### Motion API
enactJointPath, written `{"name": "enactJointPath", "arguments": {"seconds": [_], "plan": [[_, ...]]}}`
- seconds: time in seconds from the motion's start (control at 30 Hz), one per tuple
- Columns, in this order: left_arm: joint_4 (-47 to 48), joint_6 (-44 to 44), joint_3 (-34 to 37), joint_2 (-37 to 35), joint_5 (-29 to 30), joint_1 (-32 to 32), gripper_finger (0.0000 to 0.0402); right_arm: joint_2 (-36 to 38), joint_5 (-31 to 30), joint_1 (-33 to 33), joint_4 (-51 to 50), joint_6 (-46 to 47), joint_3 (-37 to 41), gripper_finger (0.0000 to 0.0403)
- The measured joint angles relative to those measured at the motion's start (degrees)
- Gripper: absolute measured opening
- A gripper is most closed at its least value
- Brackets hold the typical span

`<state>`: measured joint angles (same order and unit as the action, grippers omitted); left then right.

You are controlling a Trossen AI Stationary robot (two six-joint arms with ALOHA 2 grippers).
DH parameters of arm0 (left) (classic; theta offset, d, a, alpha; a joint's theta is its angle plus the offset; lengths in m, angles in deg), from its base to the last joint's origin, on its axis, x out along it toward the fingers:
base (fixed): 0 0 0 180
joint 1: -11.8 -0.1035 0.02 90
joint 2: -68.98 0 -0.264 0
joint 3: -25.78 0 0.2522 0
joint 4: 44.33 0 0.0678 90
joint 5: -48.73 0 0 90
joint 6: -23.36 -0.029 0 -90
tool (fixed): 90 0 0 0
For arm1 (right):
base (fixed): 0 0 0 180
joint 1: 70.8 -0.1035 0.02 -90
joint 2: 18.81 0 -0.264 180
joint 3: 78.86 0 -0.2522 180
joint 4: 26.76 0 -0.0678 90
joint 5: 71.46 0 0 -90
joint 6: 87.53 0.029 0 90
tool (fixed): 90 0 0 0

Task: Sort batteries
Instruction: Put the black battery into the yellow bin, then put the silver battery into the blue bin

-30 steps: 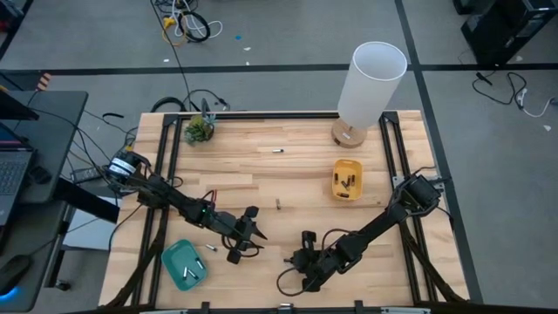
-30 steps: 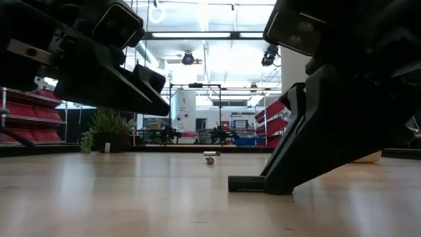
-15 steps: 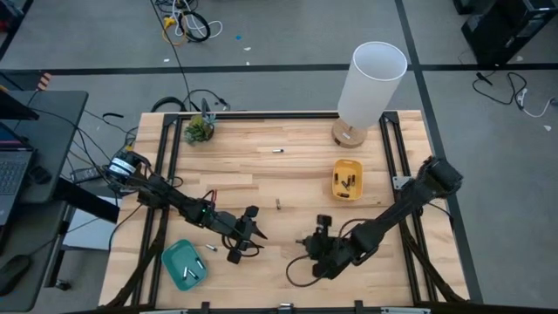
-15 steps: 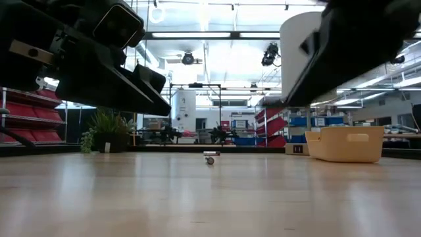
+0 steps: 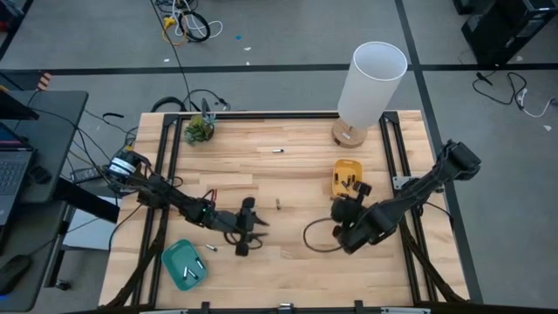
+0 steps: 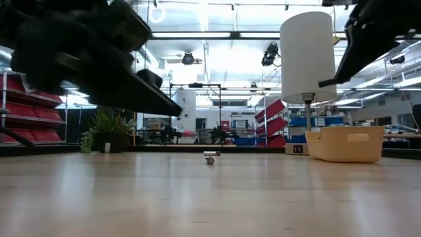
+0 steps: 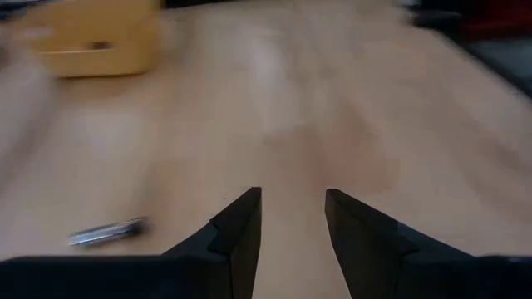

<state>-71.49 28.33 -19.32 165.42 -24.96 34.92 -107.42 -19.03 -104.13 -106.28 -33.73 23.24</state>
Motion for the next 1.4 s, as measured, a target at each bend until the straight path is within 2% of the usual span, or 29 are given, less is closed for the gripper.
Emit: {"name": "enactJointPath", "arguments": {"seconds": [0.1,0.27,0.4,0.63,0.77,0.9,1.1,1.2,1.3,1.4], "plan": [[0.0,3.1,0.0,0.0,2.14,-1.95,0.0152,0.97,0.01,2.08,-3.86,1.11,0.26,0.0019],[0.11,6.05,0.0,0.0,-4.11,-5.37,0.0166,3.77,0.13,5.93,-4.94,1.6,3.1,0.0022],[0.11,5.52,0.0,-0.02,-4.83,-6.3,0.0193,7.3,2.05,9.28,-4.12,1.62,6.57,0.0023],[-0.5,3.76,0.0,-0.02,-1.67,-7.16,0.0244,14.91,3.93,14.69,1.72,0.35,14.19,0.0024],[-1.06,1.14,0.02,-0.02,0.85,-7.31,0.0271,18.48,4.91,17.46,9.17,0.2,18.87,0.0025],[-2.02,-0.31,0.02,-0.02,1.49,-9.01,0.0293,20.57,8.92,19.81,16.36,-1.62,23.38,0.0037],[1.41,-0.77,-1.69,-0.02,-3.74,-13.51,0.0318,21.34,11.1,22.87,16.9,-1.66,25.83,0.0076],[1.56,-3.44,-1.92,-0.02,-4.25,-14.93,0.0323,21.35,8.89,23.32,18.41,-1.16,25.83,0.0098],[1.44,-6.19,-1.92,-0.02,-4.24,-16.01,0.0325,21.35,3.32,23.34,21.96,-0.8,25.83,0.0117],[1.38,-8.49,-1.92,-0.02,-4.23,-16.66,0.0326,21.32,-2.39,23.1,29.63,-2.6,25.83,0.0125]]}}
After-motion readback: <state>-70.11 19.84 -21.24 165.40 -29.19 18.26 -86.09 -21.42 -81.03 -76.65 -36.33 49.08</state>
